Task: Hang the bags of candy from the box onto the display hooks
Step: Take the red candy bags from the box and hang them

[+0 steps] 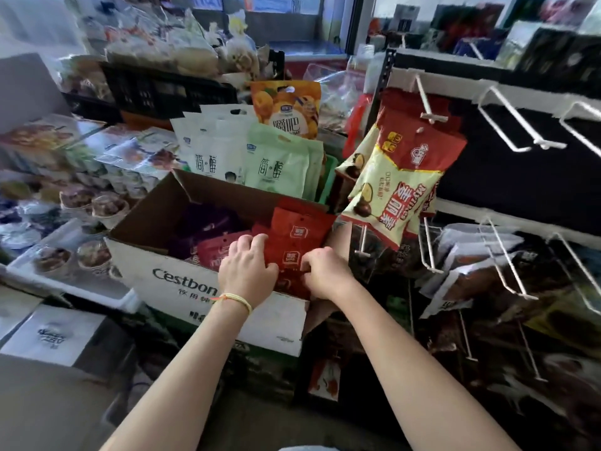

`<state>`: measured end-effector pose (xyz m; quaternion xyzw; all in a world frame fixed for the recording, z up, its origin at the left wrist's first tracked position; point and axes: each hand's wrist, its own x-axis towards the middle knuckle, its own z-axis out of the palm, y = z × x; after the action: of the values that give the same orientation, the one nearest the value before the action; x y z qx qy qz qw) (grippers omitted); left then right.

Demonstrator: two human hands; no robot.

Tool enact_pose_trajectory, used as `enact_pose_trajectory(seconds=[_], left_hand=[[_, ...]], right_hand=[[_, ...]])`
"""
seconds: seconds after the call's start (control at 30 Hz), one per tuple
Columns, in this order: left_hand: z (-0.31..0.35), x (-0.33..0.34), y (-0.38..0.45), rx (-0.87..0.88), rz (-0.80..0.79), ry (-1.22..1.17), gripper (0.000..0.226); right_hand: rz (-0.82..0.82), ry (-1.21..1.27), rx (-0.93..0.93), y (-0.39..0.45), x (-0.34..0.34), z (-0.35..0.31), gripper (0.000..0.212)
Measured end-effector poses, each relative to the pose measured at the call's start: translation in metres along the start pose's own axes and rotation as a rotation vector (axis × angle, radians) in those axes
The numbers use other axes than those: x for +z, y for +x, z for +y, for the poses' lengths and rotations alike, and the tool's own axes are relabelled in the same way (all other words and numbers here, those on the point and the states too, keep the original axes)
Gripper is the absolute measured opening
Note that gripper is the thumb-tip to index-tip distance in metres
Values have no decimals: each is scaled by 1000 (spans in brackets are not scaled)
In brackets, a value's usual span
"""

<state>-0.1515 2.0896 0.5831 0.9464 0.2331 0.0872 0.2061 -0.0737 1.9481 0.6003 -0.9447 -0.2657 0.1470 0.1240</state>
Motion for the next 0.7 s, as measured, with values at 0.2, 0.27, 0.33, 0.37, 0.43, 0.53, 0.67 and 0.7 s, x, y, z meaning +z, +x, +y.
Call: enact_pose_trajectory(seconds=[0.2, 0.27, 0.33, 0.37, 0.43, 0.53, 0.67, 0.7], left_hand=[[1, -32, -14, 42, 11, -784, 39], [9, -53, -24, 61, 2, -1018, 28], [22, -73, -37, 95, -57, -1204, 21], [31, -81, -43, 115, -100, -1293, 17], [49, -92, -56, 160, -210, -1396, 12], [85, -94, -72, 202, -399, -1423, 13], [141, -77, -99, 214, -580, -1396, 18], [156, -70, -106, 199, -599, -1384, 22]], right_hand=[[261, 266, -136, -77, -40, -17, 5], [335, 411, -154, -105, -52, -21, 9], [433, 586, -123, -131, -65, -21, 11], [483, 692, -91, -143, -71, -19, 11], [564, 970, -21, -166, -82, -10, 10], [659, 1238, 44, -197, -94, 8, 3], [752, 1348, 93, -231, -102, 46, 15], [770, 1368, 103, -238, -103, 58, 18]])
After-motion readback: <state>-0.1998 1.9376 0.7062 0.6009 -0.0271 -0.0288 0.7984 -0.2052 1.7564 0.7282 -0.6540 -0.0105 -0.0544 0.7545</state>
